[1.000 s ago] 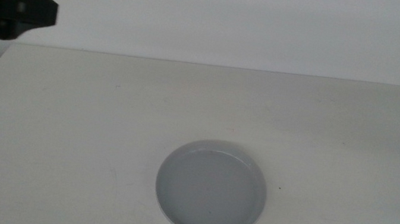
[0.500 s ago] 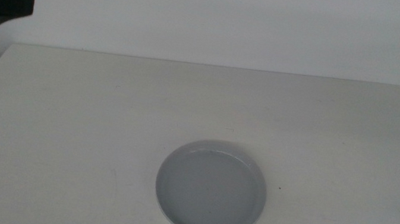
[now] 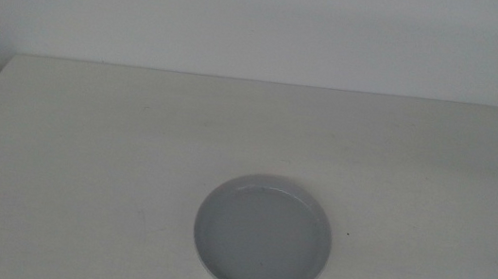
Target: Stack the three bowls on top of each other.
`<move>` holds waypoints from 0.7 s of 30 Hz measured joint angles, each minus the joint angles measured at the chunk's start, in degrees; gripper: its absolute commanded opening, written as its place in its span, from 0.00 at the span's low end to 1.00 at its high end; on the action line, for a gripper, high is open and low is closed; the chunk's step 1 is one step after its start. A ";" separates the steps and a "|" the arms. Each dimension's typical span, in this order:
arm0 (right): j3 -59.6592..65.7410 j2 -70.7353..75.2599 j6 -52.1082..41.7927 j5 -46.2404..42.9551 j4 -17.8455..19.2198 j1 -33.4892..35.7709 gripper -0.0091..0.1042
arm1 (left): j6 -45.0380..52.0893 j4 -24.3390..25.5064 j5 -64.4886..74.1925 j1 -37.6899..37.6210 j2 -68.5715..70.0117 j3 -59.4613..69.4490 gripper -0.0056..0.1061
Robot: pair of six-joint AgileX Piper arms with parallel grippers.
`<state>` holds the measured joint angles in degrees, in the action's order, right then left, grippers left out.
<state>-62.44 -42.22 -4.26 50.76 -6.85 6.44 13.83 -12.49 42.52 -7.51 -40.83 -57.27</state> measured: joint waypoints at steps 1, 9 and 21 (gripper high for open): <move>2.67 3.03 0.00 -0.90 -0.19 0.00 0.46 | 0.43 -1.14 -0.95 0.00 2.00 1.87 0.98; 22.87 24.76 0.12 -7.57 -1.17 -0.07 0.46 | 9.79 -10.97 -7.05 0.00 17.13 16.93 0.98; 39.49 41.14 -0.68 -18.08 -1.21 -0.07 0.46 | 16.10 -19.38 -21.79 0.00 25.44 37.55 0.98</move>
<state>-22.95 -1.08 -4.94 32.67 -8.06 6.37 29.93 -31.88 20.73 -7.51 -15.40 -19.72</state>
